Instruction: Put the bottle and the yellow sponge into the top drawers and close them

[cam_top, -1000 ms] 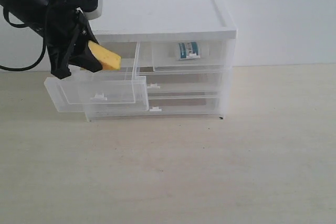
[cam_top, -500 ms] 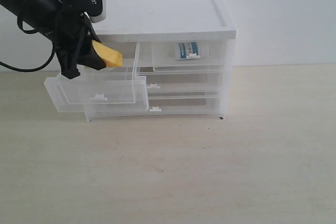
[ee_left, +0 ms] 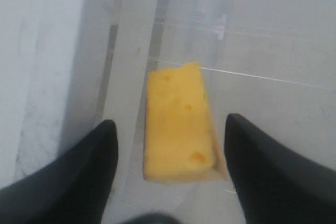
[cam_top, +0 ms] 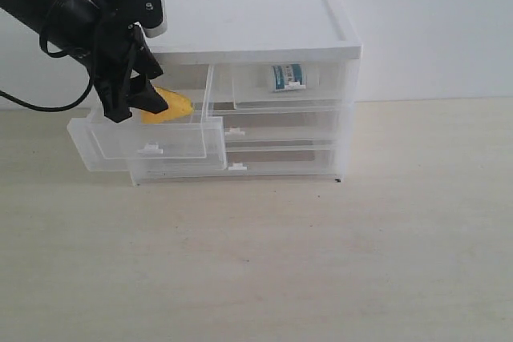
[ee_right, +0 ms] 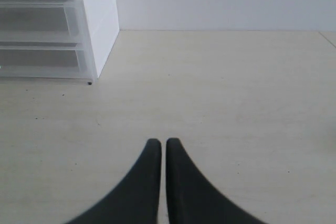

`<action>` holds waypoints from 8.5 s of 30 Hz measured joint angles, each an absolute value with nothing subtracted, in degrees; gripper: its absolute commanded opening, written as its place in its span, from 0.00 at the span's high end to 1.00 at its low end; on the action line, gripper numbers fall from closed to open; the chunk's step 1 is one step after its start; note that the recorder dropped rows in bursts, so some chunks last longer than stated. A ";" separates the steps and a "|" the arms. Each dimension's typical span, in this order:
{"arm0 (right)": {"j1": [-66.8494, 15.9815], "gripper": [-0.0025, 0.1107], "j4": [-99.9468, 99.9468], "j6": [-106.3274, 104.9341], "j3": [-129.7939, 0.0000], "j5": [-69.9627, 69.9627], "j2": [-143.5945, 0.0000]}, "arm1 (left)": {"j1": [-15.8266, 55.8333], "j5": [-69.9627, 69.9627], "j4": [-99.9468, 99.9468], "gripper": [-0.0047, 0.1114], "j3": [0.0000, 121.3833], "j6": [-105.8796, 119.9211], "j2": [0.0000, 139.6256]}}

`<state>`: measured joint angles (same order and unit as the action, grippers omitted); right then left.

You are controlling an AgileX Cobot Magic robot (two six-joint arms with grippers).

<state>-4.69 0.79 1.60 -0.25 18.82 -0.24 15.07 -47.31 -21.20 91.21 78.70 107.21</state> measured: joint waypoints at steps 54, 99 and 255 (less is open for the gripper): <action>-4.69 0.97 0.79 1.60 -0.25 18.82 -0.24 | 14.93 -69.73 -19.63 0.46 92.58 80.84 100.85; -4.69 0.97 0.79 1.60 -0.25 18.82 -0.24 | 15.14 -66.16 -19.06 0.92 92.84 81.89 106.58; -4.69 0.97 0.56 1.60 -0.25 18.82 -0.24 | 15.37 -22.27 11.07 0.92 27.99 -5.90 26.58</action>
